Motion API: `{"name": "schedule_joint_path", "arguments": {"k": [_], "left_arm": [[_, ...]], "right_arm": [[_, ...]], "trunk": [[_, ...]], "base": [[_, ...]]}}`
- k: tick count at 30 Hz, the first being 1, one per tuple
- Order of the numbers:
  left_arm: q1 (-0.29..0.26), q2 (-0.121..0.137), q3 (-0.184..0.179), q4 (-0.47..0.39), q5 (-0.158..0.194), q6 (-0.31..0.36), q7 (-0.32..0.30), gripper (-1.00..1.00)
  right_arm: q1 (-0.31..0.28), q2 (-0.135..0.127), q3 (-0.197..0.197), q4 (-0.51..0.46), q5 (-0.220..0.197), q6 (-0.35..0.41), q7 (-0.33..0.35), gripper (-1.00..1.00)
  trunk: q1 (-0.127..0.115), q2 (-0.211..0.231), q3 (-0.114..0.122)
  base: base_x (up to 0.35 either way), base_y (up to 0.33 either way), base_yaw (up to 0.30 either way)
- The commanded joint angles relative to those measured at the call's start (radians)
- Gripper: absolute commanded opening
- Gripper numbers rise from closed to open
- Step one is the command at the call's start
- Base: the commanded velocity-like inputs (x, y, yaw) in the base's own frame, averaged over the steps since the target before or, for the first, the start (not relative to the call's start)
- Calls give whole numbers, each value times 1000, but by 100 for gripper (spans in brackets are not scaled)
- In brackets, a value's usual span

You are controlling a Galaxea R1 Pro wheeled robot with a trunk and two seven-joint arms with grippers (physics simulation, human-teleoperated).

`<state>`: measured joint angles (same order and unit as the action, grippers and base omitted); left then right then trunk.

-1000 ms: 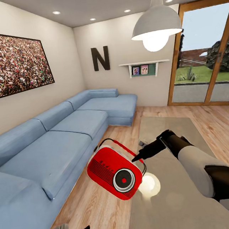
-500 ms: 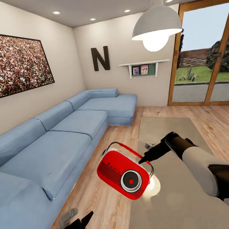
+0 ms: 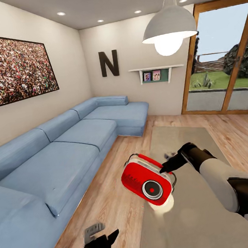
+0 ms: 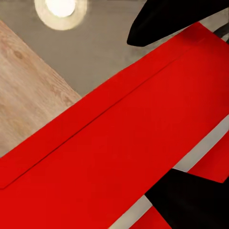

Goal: Turn on the radio receiver that's on the table in the living room.

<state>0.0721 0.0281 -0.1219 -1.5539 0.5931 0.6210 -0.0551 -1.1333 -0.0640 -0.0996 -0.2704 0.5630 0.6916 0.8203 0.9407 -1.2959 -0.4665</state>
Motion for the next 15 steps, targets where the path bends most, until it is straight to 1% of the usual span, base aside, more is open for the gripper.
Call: {"name": "schedule_joint_path", "arguments": {"k": [1,2,3,4,5,7,9,11,12,15], "left_arm": [[0,0,-12,0,-5,-1,24,100],[0,-2,-49,0,-20,-2,91,100],[0,-3,-69,0,-27,-3,129,100],[0,-4,-84,0,-31,-3,154,100],[-1,-8,-96,0,-35,-4,176,100],[-1,-14,-106,0,-38,-5,194,100],[-1,-21,-114,0,-40,-7,199,100],[-1,-38,-138,0,-42,-8,202,100],[-1,-46,-156,0,-53,-9,205,100],[-1,-58,-186,0,-105,-8,224,100]], "right_arm": [[0,6,-7,1,-40,16,-38,-100],[0,20,-12,2,-80,20,-142,-100],[-1,29,-13,3,-106,26,-195,-100],[-1,40,-14,4,-127,41,-231,-100],[-1,56,-13,4,-143,89,-262,-100],[-1,71,-12,3,-152,178,-290,-100],[-1,75,-11,3,-156,210,-301,-100],[-1,79,-10,4,-158,230,-306,-100],[-1,81,-5,5,-159,235,-301,-100],[-1,83,14,27,-160,239,-296,-100]], "trunk": [[0,0,0],[0,0,0],[0,0,0],[0,0,0],[0,0,0],[0,0,0],[0,0,0],[0,0,0],[0,0,0],[0,0,0]], "base": [[0,0,0],[0,0,0],[0,0,0],[0,0,0],[0,0,0],[0,0,0],[0,0,0],[0,0,0],[0,0,0],[0,0,0]]}}
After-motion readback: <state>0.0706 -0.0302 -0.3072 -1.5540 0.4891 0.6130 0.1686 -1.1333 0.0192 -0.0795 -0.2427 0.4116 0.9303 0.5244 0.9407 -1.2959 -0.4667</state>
